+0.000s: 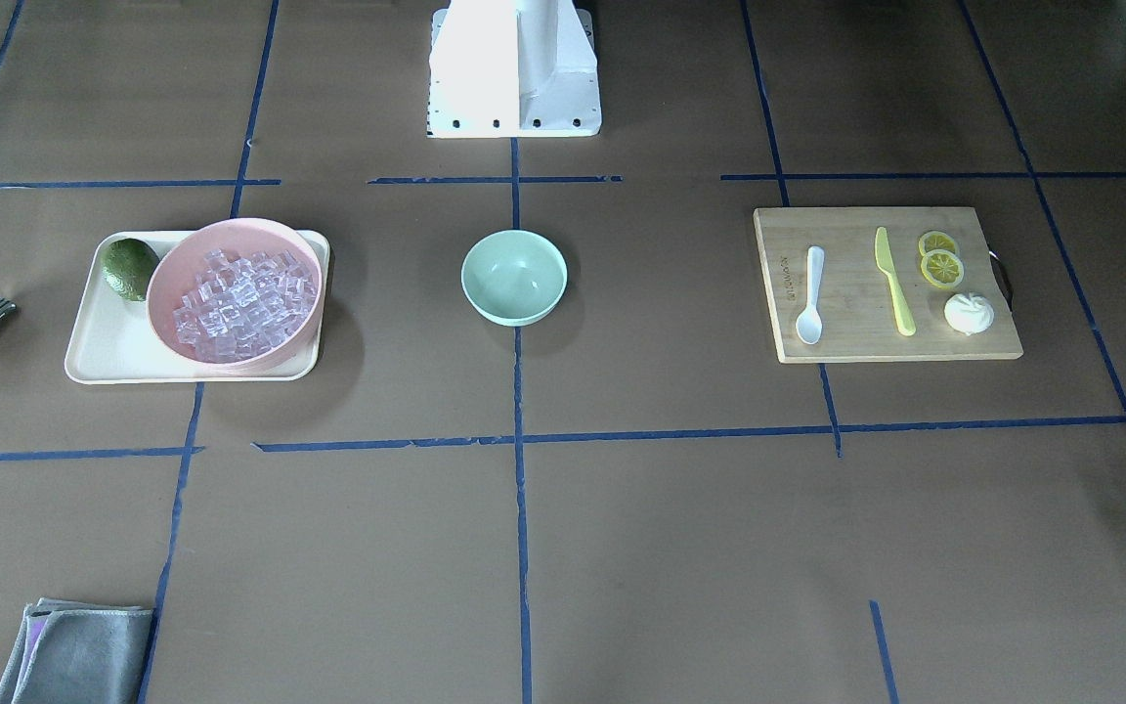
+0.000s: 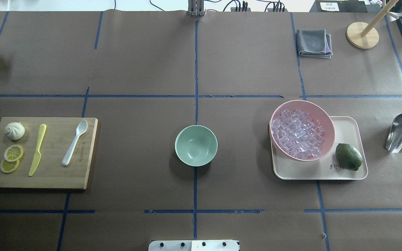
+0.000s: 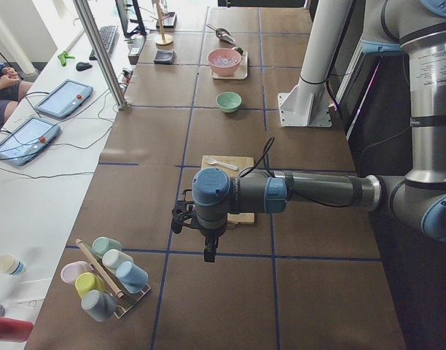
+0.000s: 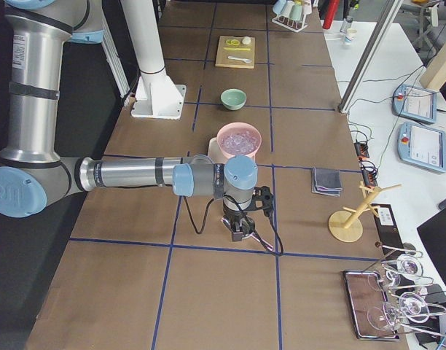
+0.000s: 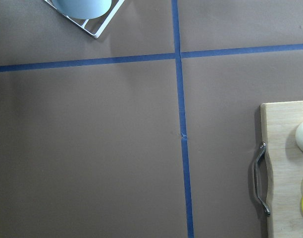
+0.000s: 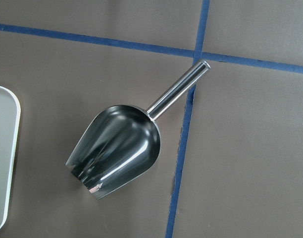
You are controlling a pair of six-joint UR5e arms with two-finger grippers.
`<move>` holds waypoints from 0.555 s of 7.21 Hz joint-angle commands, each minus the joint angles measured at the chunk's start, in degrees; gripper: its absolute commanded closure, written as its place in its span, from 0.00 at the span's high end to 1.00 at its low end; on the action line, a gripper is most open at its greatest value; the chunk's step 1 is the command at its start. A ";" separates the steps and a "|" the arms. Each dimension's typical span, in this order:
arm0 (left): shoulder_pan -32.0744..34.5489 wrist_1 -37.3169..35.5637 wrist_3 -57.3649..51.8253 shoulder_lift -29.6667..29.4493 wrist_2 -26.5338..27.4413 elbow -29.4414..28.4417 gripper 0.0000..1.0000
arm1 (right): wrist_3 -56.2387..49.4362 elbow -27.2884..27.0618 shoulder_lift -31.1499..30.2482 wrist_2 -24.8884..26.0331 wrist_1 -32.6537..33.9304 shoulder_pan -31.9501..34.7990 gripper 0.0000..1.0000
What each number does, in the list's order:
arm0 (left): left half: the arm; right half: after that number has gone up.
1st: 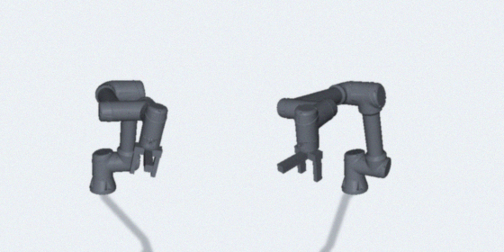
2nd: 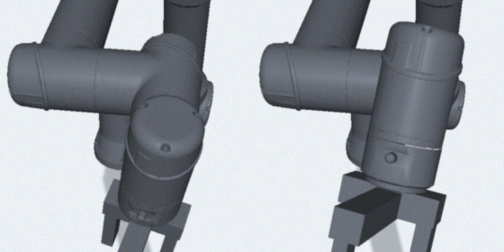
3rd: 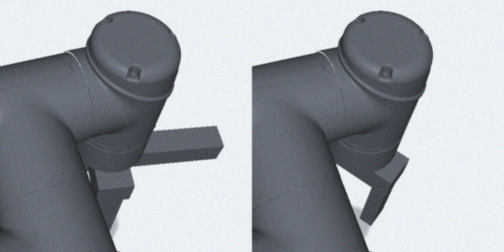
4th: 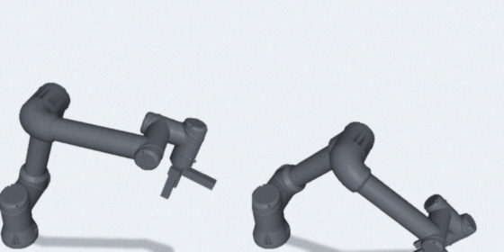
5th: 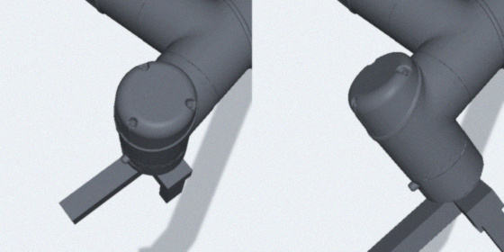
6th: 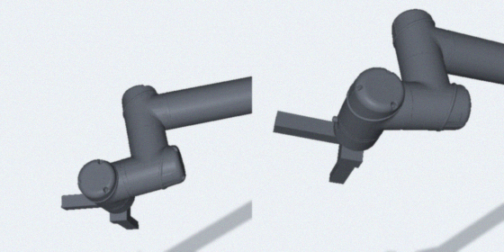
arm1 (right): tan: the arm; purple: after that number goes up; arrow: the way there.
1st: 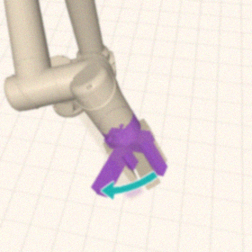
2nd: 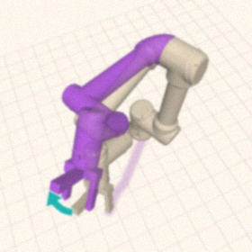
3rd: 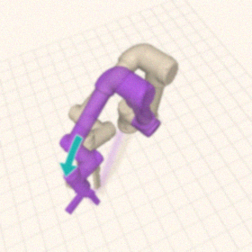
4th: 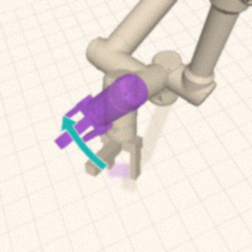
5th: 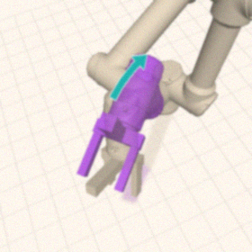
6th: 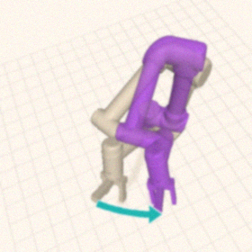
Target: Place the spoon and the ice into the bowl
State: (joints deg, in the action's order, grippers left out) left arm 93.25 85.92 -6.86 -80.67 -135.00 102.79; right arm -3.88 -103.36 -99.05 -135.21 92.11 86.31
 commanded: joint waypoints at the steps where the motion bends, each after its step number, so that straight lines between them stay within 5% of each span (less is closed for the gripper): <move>1: -0.09 0.13 0.00 -0.02 -0.09 -0.22 1.00 | 0.02 0.08 0.00 -0.06 0.00 0.00 1.00; 4: -3.40 0.04 0.26 -0.02 0.00 0.75 1.00 | 0.11 0.08 0.00 -0.32 -0.09 -0.09 1.00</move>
State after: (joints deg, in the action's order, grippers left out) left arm 91.99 86.02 -6.80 -80.68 -135.03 103.36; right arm -3.79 -103.28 -99.05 -135.42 92.05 86.23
